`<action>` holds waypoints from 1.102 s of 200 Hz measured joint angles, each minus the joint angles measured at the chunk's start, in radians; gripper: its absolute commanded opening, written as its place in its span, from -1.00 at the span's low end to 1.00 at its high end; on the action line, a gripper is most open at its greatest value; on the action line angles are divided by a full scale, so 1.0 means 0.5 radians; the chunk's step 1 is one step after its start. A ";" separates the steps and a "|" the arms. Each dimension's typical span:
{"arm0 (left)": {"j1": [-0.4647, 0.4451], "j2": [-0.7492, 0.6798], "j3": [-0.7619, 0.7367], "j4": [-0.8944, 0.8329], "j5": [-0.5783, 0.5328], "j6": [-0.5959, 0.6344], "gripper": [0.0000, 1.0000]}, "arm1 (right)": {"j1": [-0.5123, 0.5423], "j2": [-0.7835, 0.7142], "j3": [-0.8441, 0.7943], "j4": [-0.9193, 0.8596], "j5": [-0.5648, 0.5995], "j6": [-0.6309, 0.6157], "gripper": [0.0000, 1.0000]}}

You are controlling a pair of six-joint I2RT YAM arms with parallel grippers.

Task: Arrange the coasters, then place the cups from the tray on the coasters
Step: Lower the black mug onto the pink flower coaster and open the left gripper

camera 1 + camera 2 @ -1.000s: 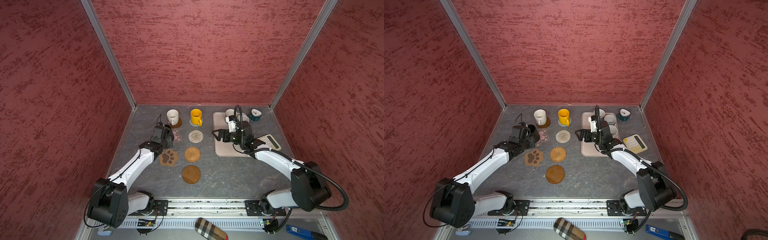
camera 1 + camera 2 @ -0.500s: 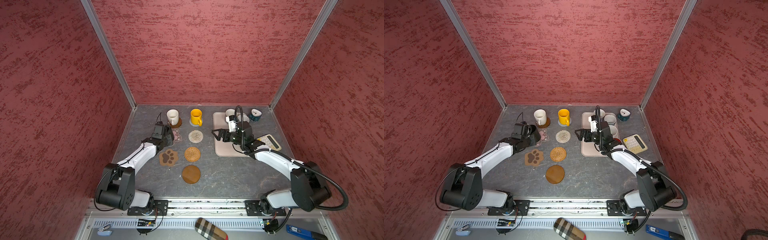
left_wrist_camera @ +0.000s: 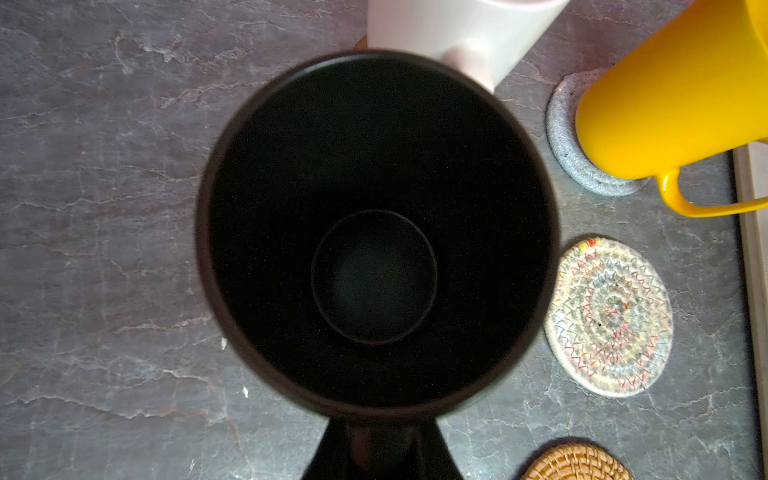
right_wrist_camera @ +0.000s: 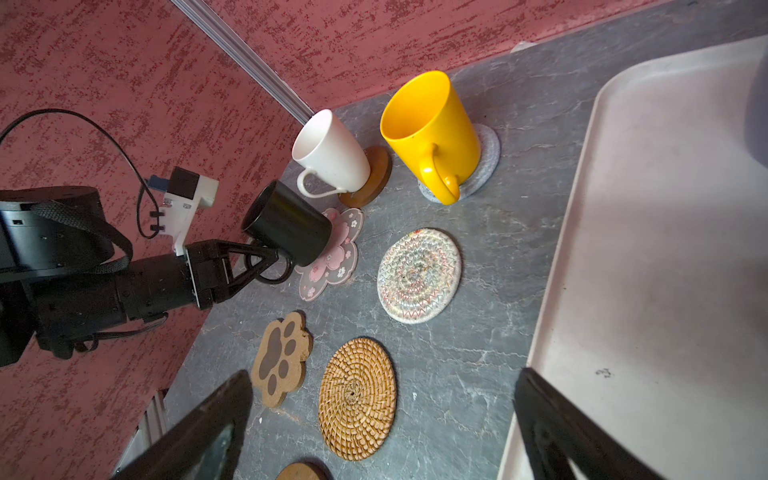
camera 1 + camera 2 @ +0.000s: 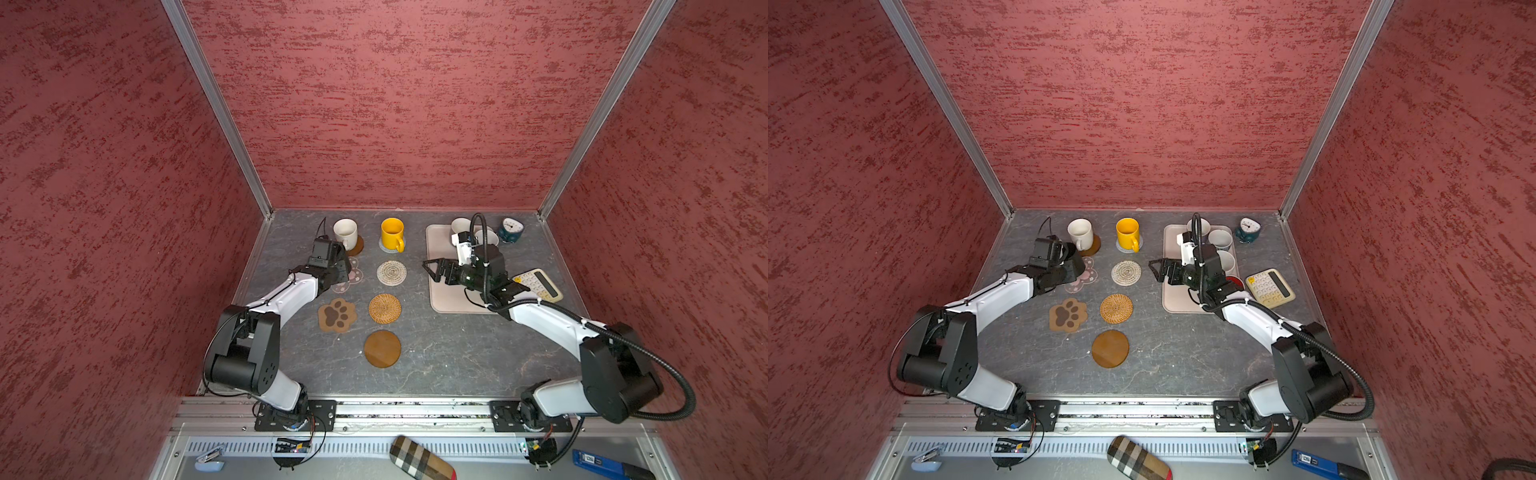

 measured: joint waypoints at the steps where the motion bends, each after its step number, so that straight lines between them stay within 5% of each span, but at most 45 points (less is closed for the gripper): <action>1: 0.001 0.001 0.000 0.000 0.000 0.001 -1.00 | 0.000 0.000 0.000 0.000 -0.001 0.000 0.97; 168: 0.003 0.123 -0.001 0.089 -0.050 0.031 -1.00 | 0.002 0.040 0.000 0.072 -0.043 0.038 0.97; 220: -0.024 0.121 -0.005 0.110 -0.089 0.031 -0.43 | 0.002 0.040 -0.001 0.089 -0.061 0.053 0.97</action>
